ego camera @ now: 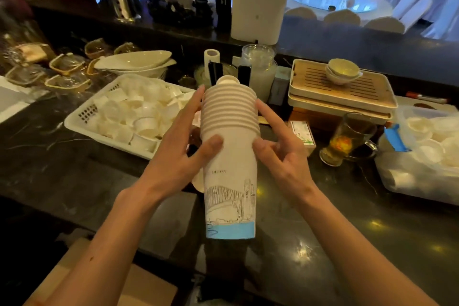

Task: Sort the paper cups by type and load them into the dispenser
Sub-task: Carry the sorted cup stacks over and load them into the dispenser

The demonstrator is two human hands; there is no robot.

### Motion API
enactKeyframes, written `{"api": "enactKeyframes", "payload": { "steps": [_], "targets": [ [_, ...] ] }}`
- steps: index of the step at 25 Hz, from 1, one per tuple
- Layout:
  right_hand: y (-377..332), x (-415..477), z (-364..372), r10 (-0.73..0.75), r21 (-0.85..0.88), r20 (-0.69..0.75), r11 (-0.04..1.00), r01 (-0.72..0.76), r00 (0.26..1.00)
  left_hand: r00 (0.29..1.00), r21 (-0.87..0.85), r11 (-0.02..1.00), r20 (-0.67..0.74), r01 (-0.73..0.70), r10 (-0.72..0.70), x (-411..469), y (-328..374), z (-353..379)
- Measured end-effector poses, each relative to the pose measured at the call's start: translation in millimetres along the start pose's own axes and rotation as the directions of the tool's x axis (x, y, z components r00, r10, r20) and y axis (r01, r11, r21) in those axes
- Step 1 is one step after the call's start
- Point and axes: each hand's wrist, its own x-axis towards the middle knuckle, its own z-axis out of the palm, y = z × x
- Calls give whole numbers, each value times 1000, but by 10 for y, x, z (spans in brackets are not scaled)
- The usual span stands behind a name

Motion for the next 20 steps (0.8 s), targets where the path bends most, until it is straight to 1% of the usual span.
{"api": "enactKeyframes", "payload": {
  "steps": [1,4,7,10,12,14,15,17,18,20],
  "targets": [
    [11,67,74,13,-16,-6,1000,-13,1000,1000,-8,1000,-26,9,-10,55,-31,-60],
    [14,302,250,76,-126,-83,988,-86,994,995,30,998,-81,55,-52,226,-128,-161],
    [13,475,351,188,-159,-150,964,-211,971,988,93,987,-91,132,-124,412,-213,-233],
    [7,598,429,300,-161,-232,926,-341,925,964,202,943,-32,266,-265,595,-315,-309],
    [7,663,438,356,-134,-285,905,-404,890,953,284,916,19,285,-302,685,-362,-337],
    [-8,717,411,399,-124,-306,884,-451,865,949,377,887,60,266,-310,750,-385,-353],
    [-20,743,396,424,-110,-303,874,-473,853,941,383,880,70,282,-332,778,-420,-368],
    [-30,800,358,480,-43,-274,860,-509,833,919,305,890,90,340,-383,825,-459,-385],
    [-17,827,338,497,-16,-261,855,-519,827,918,261,901,101,348,-384,854,-491,-394],
    [-11,876,314,513,-9,-253,847,-532,820,915,260,898,102,355,-391,910,-532,-382]
  ]
}}
